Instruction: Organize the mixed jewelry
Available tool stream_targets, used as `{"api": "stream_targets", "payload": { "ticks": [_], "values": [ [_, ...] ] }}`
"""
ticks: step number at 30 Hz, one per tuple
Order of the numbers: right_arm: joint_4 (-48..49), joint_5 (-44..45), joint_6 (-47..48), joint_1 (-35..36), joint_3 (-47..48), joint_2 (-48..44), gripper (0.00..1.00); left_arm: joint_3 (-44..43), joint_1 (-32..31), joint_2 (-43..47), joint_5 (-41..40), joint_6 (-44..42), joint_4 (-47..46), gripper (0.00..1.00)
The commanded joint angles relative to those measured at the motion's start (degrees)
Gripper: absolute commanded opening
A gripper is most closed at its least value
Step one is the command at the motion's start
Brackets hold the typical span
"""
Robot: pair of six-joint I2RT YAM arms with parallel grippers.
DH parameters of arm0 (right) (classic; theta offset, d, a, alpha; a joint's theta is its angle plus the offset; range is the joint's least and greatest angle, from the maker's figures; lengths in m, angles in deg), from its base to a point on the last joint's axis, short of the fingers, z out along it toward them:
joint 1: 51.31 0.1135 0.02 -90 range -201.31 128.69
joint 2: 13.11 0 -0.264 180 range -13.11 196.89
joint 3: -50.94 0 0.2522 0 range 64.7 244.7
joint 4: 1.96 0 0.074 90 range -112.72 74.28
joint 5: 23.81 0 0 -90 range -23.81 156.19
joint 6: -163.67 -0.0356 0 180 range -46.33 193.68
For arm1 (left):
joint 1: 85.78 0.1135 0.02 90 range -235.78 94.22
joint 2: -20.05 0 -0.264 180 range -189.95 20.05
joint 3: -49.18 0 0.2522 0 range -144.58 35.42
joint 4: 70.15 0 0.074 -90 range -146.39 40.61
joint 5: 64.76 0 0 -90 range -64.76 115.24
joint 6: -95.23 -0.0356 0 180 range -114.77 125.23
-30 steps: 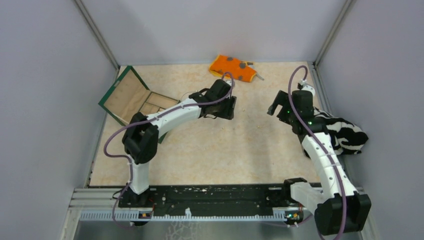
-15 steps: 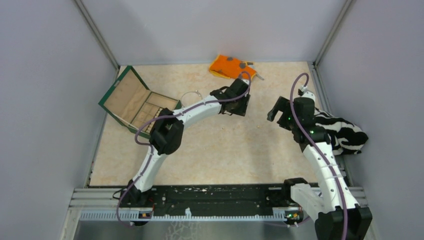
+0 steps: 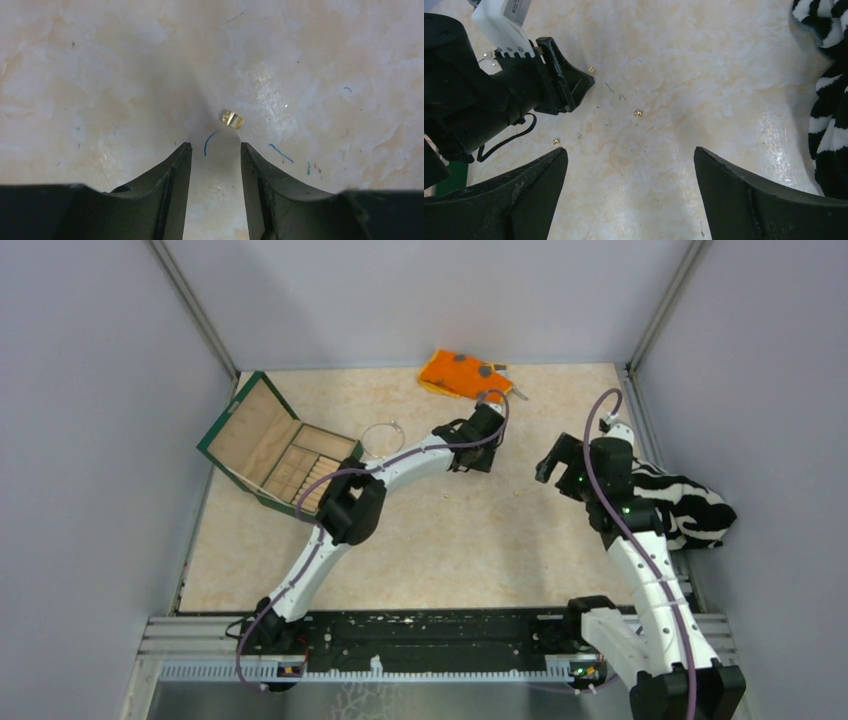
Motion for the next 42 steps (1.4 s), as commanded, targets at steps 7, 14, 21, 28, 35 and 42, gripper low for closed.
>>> {"api": "stream_targets", "payload": {
  "ticks": [7,14,21,28,35,42],
  "values": [
    [1.7,-0.9,-1.3,-0.4,-1.6,-3.3,0.95,-4.0,-0.2,-4.3,-1.2,-4.3,-3.4,0.48],
    [1.0,-0.2,-1.9,-0.4,-1.7,-3.9,0.94,-4.4,-0.2,-5.0,0.0,-4.1,-3.3,0.39],
    [0.0,-0.5,-1.1,-0.4,-1.5,-4.2,0.94,-5.3,-0.2,-5.6,0.1,-5.3,-5.1,0.38],
    [-0.5,-0.6,-0.7,-0.4,-1.8,-5.1,0.94,-7.4,-0.2,-6.6,-0.2,-6.5,-4.9,0.28],
    [-0.9,-0.6,-1.1,-0.4,-2.0,-5.5,0.94,-7.5,-0.2,-6.2,-1.3,-7.7,-4.7,0.25],
    [0.2,-1.5,-1.4,-0.4,-2.5,-4.6,0.94,-7.5,-0.2,-5.3,-0.7,-7.4,-4.5,0.18]
  ]
}}
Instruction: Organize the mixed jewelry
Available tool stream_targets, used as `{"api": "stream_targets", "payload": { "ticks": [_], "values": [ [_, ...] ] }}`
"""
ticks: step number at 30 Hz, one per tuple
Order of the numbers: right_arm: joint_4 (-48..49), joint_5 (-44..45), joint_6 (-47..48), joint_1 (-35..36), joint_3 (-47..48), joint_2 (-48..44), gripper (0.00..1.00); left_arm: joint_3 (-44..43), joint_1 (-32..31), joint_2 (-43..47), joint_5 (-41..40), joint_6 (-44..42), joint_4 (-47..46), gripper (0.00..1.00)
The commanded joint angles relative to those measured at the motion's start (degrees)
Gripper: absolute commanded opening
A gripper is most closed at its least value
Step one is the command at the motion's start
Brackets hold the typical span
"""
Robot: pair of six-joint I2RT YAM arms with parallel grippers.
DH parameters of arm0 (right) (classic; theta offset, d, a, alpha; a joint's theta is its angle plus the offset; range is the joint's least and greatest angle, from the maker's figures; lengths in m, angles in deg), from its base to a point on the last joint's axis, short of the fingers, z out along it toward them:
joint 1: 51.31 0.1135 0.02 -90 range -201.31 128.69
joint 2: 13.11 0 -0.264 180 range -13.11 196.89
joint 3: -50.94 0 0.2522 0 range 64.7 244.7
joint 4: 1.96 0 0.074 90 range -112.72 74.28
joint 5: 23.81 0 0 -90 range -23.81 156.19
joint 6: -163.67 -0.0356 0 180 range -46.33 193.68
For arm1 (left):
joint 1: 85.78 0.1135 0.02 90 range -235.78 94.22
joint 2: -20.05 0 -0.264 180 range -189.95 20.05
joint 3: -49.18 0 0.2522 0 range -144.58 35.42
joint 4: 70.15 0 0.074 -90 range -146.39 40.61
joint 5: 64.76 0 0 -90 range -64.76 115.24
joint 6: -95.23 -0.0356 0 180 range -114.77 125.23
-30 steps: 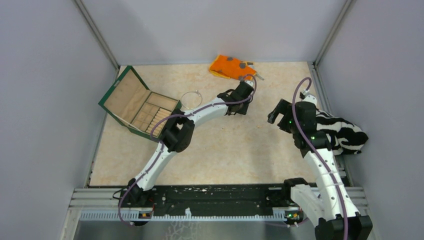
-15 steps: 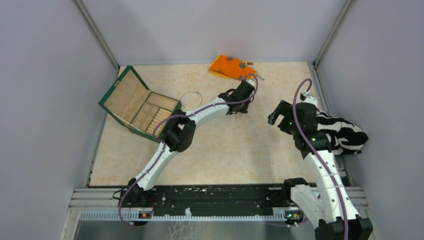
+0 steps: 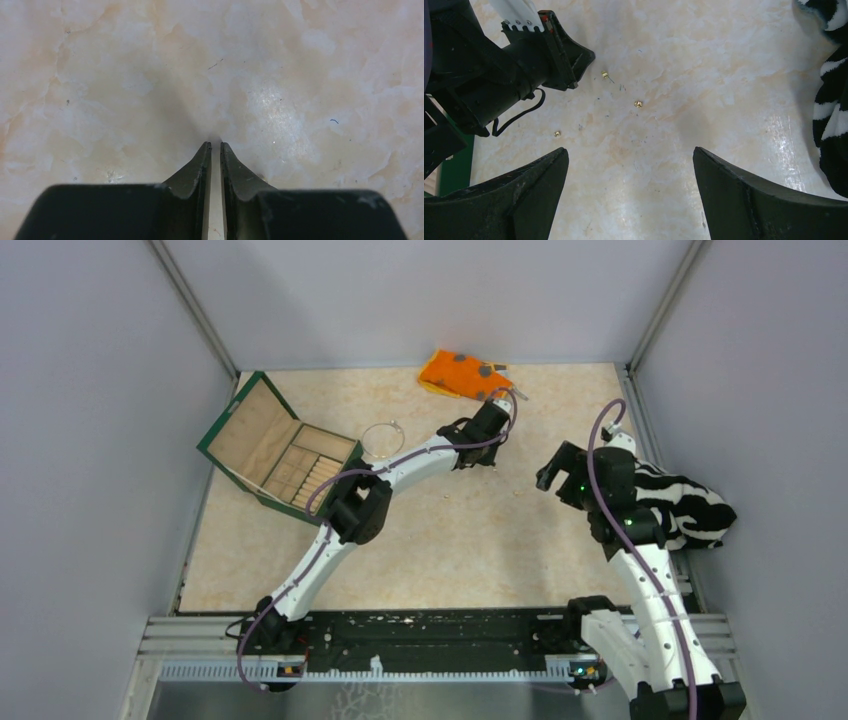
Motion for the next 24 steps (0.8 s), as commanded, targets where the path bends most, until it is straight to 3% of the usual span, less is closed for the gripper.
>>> {"api": "stream_targets", "payload": {
  "ticks": [1,9,14,24],
  "values": [
    [1.8,-1.1,-0.4,-0.4,-0.2,0.2,0.94,-1.5,-0.2,0.0,0.3,-0.3,0.2,0.20],
    [2.1,-1.3,-0.4,-0.3,-0.3,0.4,0.94,-1.2,-0.2,1.0,2.2,-0.2,1.2,0.27],
    [2.1,-1.5,-0.2,-0.4,-0.3,0.5,0.94,3.3,-0.2,5.3,5.5,1.4,-0.9,0.34],
    [3.3,-2.1,-0.3,-0.4,-0.9,1.1,0.94,5.7,-1.1,10.5,3.0,13.1,4.6,0.40]
  ]
}}
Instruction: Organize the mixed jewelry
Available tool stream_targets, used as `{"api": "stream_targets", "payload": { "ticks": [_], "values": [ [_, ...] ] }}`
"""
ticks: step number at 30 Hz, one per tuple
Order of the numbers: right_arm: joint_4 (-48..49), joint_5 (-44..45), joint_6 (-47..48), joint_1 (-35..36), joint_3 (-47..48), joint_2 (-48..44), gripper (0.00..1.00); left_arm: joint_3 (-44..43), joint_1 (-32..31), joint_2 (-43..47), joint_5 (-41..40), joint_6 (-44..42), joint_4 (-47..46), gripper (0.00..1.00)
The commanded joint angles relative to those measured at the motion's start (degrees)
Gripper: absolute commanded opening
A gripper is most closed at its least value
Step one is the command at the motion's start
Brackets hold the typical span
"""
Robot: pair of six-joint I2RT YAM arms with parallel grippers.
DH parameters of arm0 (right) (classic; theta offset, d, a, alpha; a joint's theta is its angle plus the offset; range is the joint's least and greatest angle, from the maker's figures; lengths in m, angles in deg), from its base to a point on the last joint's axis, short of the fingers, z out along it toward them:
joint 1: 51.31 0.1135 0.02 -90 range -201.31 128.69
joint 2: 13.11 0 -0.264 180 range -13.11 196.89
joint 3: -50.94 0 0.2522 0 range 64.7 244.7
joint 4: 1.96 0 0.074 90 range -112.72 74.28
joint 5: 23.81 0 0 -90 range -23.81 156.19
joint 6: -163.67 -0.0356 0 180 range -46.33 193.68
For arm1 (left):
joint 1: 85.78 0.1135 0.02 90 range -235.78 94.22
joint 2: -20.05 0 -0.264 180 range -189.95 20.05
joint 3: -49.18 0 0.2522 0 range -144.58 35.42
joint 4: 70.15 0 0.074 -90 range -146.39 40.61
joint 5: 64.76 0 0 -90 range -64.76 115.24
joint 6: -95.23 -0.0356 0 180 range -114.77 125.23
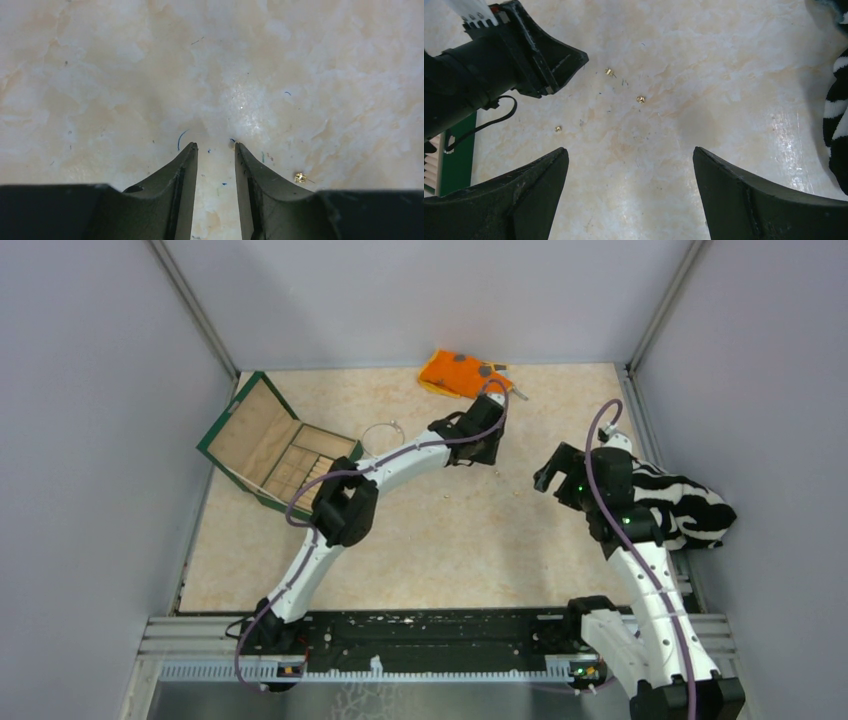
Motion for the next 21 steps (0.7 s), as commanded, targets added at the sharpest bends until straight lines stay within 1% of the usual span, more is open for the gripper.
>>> {"api": "stream_targets", "payload": {
  "ticks": [1,4,8,13,15,21],
  "values": [
    [3.0,-0.6,-0.2,-0.3,-0.3,0.6,0.93,-1.2,-1.4,2.6,-2.4,7.4,3.7,0.42],
    [3.4,-0.6,-0.4,-0.3,-0.5,0.7,0.93,-4.1,-3.0,0.6,-5.2,7.0,5.5,0.42],
    [2.8,-0.6,-0.1,-0.3,-0.5,0.5,0.93,-2.7,-4.7,0.3,-6.2,7.1,3.1,0.42],
    [2.3,-0.6,0.1,-0.4,-1.0,-0.7,0.93,-3.9,-5.2,-1.7,-7.7,7.7,3.2,0.42],
    [2.0,-0.6,0.4,-0.4,-0.9,-0.6,0.93,-4.1,-5.2,-2.2,-8.6,7.6,3.0,0.40],
    [1.8,-0.6,0.9,-0.4,-0.6,-0.6,0.93,-5.8,-5.2,-4.2,-8.2,7.0,3.5,0.38]
  ]
}}
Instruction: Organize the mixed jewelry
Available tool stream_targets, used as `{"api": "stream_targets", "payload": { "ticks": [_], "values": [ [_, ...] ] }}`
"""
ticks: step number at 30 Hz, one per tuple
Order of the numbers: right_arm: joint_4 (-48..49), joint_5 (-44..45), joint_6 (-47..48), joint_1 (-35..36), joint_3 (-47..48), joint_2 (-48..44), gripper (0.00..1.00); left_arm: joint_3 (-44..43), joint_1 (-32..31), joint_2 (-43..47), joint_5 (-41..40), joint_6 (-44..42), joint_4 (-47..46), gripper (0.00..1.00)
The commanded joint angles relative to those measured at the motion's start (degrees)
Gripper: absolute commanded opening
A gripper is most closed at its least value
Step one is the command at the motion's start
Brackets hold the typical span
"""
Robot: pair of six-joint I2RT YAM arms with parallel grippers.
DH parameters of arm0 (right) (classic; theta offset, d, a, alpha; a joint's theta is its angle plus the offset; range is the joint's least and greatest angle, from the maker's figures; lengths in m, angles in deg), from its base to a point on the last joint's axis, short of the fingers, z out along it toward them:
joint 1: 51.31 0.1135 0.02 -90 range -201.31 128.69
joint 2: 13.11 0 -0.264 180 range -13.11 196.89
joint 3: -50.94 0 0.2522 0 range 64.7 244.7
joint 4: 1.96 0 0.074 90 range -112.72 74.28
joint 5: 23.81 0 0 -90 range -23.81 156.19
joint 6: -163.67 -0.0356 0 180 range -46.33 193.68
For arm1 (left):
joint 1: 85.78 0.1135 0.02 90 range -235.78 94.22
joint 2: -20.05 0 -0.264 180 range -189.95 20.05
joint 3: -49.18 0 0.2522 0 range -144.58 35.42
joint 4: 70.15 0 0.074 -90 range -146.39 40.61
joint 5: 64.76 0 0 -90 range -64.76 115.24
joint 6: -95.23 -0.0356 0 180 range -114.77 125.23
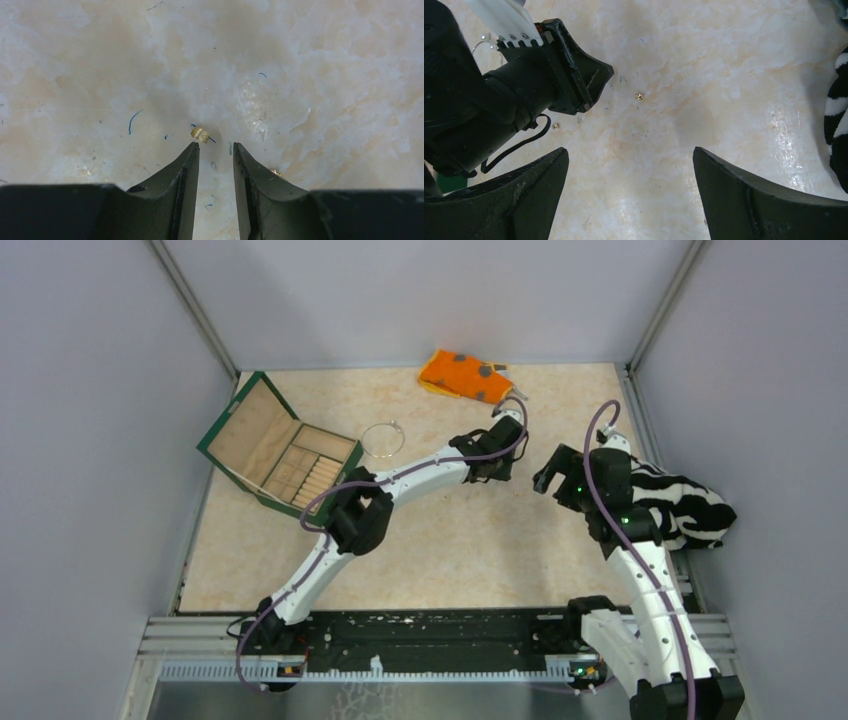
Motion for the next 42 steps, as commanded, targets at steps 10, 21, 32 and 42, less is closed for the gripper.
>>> {"api": "stream_targets", "payload": {
  "ticks": [10,21,32,42],
  "values": [
    [1.8,-0.2,0.7,-0.3,0.1,-0.8,0.93,-3.0,0.3,-2.2,-2.7,-0.6,0.3,0.30],
    [1.8,-0.2,0.9,-0.4,0.2,-0.4,0.93,-3.1,0.3,-2.9,-1.2,-1.1,-0.1,0.23],
    [1.9,-0.2,1.0,-0.3,0.2,-0.3,0.93,-3.2,0.3,-3.7,-0.9,-1.4,-0.2,0.23],
    [1.8,-0.3,1.1,-0.4,0.4,-0.2,0.93,-3.2,0.3,-4.0,-0.7,-1.0,-0.4,0.22]
  ]
}}
